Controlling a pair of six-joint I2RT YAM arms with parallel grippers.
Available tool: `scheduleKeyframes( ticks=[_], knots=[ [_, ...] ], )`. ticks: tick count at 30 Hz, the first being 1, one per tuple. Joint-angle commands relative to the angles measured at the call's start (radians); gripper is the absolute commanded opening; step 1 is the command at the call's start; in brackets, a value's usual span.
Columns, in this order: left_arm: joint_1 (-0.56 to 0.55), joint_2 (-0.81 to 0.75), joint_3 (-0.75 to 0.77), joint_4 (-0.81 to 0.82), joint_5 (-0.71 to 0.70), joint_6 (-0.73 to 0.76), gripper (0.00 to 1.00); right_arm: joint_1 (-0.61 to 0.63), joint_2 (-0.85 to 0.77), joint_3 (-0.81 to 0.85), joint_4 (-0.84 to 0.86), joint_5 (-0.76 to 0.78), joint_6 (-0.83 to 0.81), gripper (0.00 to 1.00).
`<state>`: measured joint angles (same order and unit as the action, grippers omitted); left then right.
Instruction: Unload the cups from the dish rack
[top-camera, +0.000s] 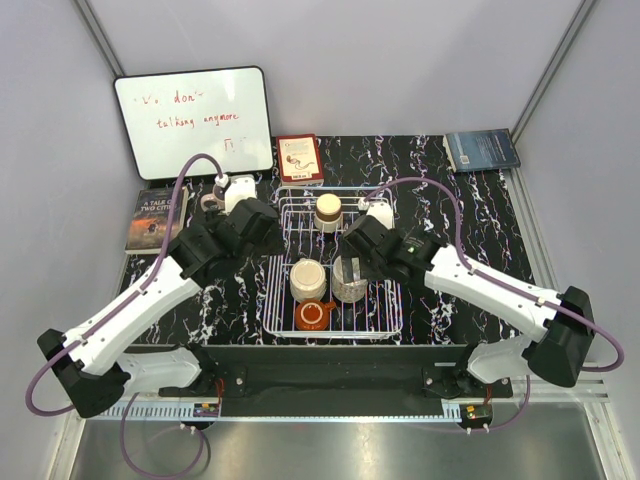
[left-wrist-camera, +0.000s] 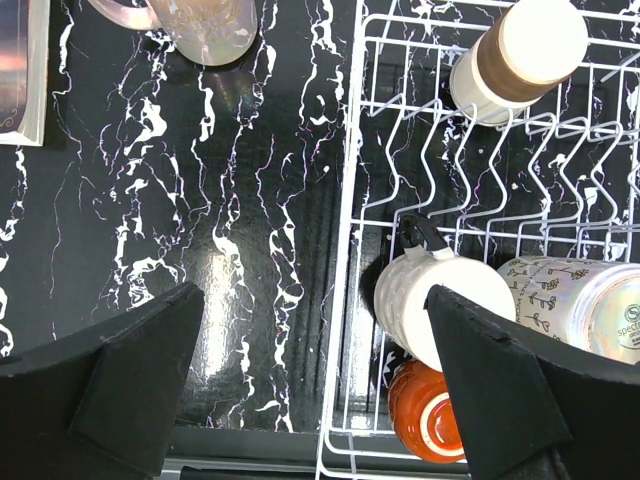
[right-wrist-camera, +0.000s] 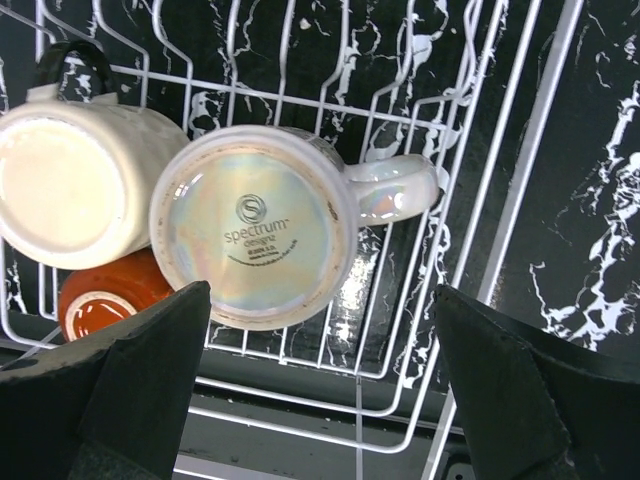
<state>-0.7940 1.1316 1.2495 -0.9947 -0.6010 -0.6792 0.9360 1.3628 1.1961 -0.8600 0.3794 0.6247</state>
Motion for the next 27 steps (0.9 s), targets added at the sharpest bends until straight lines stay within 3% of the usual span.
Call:
scheduleKeyframes(
  ticks=[1, 17, 24, 27],
  knots=[
    [-0.007, 0.007, 0.004, 0.033, 0.018, -0.005, 0.99, -0.002, 0.019, 0.031, 0.062, -0.046, -0.019, 1.00],
    [-0.008, 0.007, -0.021, 0.036, 0.027, -0.003, 0.99, 0.004, 0.087, 0.073, 0.079, -0.068, -0.046, 1.00],
    [-0.011, 0.007, -0.019, 0.041, 0.035, 0.006, 0.99, -0.035, -0.010, 0.140, -0.091, 0.128, -0.285, 1.00],
    [-0.016, 0.008, -0.027, 0.051, 0.050, 0.004, 0.99, -0.089, -0.063, 0.129, -0.123, 0.098, -0.351, 1.00]
  ],
)
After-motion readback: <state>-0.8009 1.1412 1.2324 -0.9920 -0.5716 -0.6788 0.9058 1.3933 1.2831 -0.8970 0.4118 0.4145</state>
